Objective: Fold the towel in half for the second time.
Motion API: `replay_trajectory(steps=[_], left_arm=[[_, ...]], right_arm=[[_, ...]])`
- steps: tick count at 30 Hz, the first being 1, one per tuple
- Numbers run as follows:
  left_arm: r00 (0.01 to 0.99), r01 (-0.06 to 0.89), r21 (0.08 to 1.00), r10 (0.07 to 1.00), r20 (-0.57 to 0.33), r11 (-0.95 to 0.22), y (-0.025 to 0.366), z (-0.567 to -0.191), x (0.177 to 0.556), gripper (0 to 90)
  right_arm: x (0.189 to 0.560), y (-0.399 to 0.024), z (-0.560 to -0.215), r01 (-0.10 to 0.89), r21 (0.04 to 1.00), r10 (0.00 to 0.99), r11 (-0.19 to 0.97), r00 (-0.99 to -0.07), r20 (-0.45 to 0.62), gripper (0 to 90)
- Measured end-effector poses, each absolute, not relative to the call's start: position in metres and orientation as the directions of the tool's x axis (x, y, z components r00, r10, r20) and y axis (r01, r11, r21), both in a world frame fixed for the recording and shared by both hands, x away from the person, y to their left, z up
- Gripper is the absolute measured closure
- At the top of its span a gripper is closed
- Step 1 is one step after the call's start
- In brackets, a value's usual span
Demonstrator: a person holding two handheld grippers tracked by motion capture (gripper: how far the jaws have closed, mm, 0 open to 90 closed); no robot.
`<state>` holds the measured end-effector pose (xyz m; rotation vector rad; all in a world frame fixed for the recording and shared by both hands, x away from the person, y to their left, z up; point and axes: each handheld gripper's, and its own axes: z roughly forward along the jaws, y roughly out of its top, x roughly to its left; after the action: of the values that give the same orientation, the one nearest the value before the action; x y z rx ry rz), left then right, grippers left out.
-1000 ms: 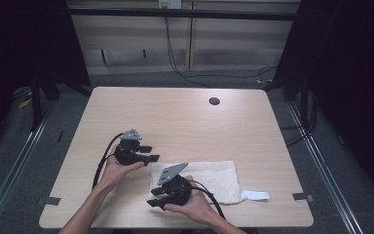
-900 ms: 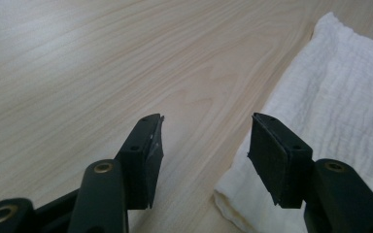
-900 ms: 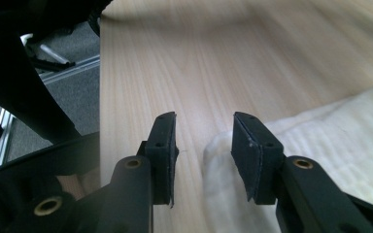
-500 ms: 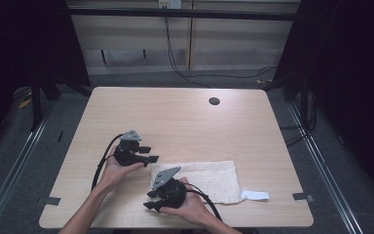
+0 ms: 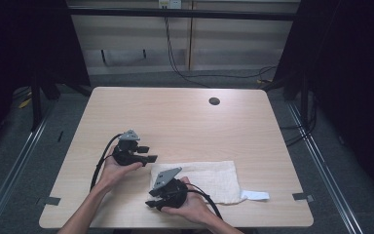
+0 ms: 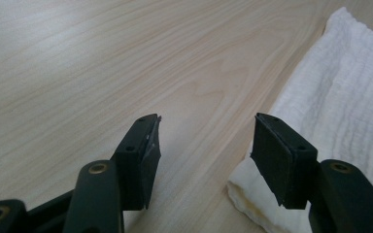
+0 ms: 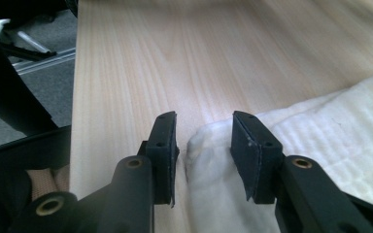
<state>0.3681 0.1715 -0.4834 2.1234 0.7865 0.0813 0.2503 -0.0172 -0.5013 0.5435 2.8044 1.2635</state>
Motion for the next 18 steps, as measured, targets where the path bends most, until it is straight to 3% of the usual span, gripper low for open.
replay_trajectory(steps=[10, 18], left_arm=[[0.797, 0.512, 0.734, 0.566, -0.212, -0.446, 0.171, -0.486, 0.369, 42.5], [0.820, 0.500, 0.707, 0.536, -0.201, -0.500, 0.164, -0.493, 0.364, 43.2]], right_arm=[[0.239, -0.017, -0.505, 0.217, 0.754, 0.318, 0.621, -0.948, 0.011, 65.5], [0.246, -0.017, -0.501, 0.248, 0.729, 0.337, 0.638, -0.941, 0.025, 81.0]])
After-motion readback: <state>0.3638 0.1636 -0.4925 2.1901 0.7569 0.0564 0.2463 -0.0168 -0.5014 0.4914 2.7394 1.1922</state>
